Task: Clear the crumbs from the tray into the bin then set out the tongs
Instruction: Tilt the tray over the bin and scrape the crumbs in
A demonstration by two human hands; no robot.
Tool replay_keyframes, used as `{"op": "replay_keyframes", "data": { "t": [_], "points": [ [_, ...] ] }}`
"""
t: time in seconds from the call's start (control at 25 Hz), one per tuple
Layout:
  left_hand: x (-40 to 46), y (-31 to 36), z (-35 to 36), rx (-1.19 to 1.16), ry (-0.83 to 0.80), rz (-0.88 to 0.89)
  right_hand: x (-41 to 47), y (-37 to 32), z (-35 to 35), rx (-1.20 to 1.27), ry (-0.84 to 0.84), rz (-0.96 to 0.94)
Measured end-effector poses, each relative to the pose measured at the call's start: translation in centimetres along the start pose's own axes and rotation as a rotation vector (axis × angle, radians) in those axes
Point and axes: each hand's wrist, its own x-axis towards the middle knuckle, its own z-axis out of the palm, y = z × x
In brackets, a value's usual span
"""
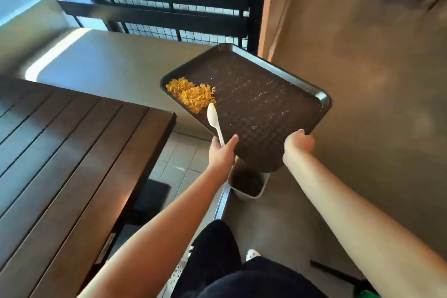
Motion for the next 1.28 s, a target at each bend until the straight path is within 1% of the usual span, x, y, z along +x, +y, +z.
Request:
{"op": "replay_keyframes", "data": {
  "t": [0.12,0.32,0.4,0.48,0.6,0.64,0.72,0.76,0.84,0.92,1.04,1.08,1.16,1.28],
  "points": [
    [0.7,-2.0,1.2,0.078,-0.045,-0.031,1.7,1.3,-1.7,0.014,0.076,0.006],
    [1.8,-3.2,2.7,0.088,-0.095,-0.089,3.9,2.4,-3.2,-0.028,0.128,0.036],
    [2.8,-3.0,2.5,0.100,-0.099,-0.119,5.0,2.1,-3.8,-0.054,0.139,-0.001],
    [4.4,-2.9,2.0,0.147,-0.111,-0.126,6.7,1.4,-4.8,-0.194,0.206,-0.097],
    [6.6,-2.2,1.0,0.245,-0.131,-0.131,10.4,1.0,-6.0,-0.554,0.309,-0.303],
    [7.3,-1.9,0.6,0.281,-0.145,-0.132,11.7,1.1,-6.1,-0.643,0.299,-0.369],
    [9.0,-1.4,0.1,0.351,-0.200,-0.148,13.8,1.3,-6.0,-0.713,0.187,-0.421],
    [9.8,-1.2,0.1,0.378,-0.229,-0.163,14.8,1.2,-5.8,-0.730,0.117,-0.391],
    [11.0,-0.8,0.1,0.399,-0.271,-0.208,16.1,0.8,-5.7,-0.768,-0.010,-0.249],
    [12.7,-0.5,0.5,0.432,-0.314,-0.249,17.9,0.6,-5.4,-0.776,-0.098,-0.109],
    [15.1,-1.3,1.2,0.517,-0.375,-0.308,20.7,1.1,-5.3,-0.657,-0.210,-0.015],
    [15.7,-1.7,1.4,0.542,-0.397,-0.331,21.6,1.2,-5.2,-0.611,-0.206,-0.006],
    [17.0,-2.6,2.1,0.582,-0.436,-0.372,23.2,1.2,-4.8,-0.561,-0.142,-0.023],
    [19.2,-4.3,3.8,0.592,-0.465,-0.412,25.7,2.1,-4.1,-0.611,-0.024,-0.061]
  ]
}}
